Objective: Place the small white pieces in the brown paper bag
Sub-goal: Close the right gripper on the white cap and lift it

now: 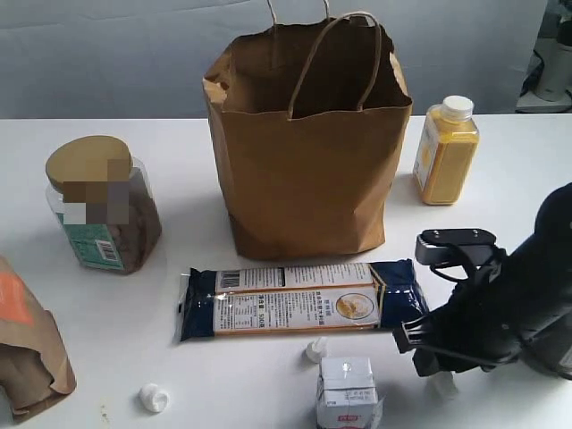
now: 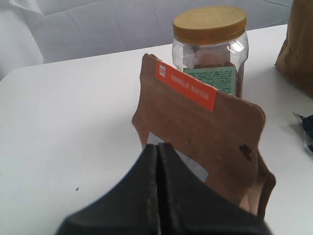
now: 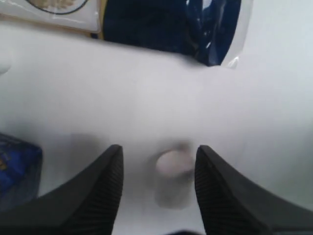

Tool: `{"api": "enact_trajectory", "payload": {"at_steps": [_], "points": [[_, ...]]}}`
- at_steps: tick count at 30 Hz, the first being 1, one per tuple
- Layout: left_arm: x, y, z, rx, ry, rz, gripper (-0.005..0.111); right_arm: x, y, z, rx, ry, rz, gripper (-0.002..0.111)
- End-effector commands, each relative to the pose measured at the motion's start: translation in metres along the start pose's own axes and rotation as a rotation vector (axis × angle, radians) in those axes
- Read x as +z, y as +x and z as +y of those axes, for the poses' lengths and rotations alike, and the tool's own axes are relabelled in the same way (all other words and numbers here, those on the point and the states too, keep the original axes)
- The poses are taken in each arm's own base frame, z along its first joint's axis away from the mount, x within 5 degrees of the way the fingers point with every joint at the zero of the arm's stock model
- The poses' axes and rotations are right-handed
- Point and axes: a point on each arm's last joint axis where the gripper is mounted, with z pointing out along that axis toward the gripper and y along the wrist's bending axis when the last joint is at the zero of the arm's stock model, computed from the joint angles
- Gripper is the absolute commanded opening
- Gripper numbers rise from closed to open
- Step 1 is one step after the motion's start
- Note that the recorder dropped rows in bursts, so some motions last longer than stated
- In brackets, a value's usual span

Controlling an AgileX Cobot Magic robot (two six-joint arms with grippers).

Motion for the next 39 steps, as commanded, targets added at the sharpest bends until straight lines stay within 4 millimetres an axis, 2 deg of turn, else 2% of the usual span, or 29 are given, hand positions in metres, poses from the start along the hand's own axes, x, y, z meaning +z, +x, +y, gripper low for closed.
{"api": "enact_trajectory", "payload": {"at_steps": [1, 26, 29, 39], "points": [[0.000, 0.000, -0.001, -0.008, 0.009, -0.009, 0.000, 0.001, -0.002, 0.001, -0.045, 0.112, -0.021, 0.043], [0.000, 0.000, -0.001, -0.008, 0.009, -0.009, 0.000, 0.001, 0.010, 0.002, -0.058, 0.139, 0.100, 0.042], [0.000, 0.000, -0.001, -0.008, 0.009, -0.009, 0.000, 0.001, 0.010, 0.002, -0.058, 0.139, 0.101, 0.036], [0.000, 0.000, -0.001, -0.008, 0.009, -0.009, 0.000, 0.001, 0.010, 0.002, -0.084, 0.137, 0.103, 0.000]]}}
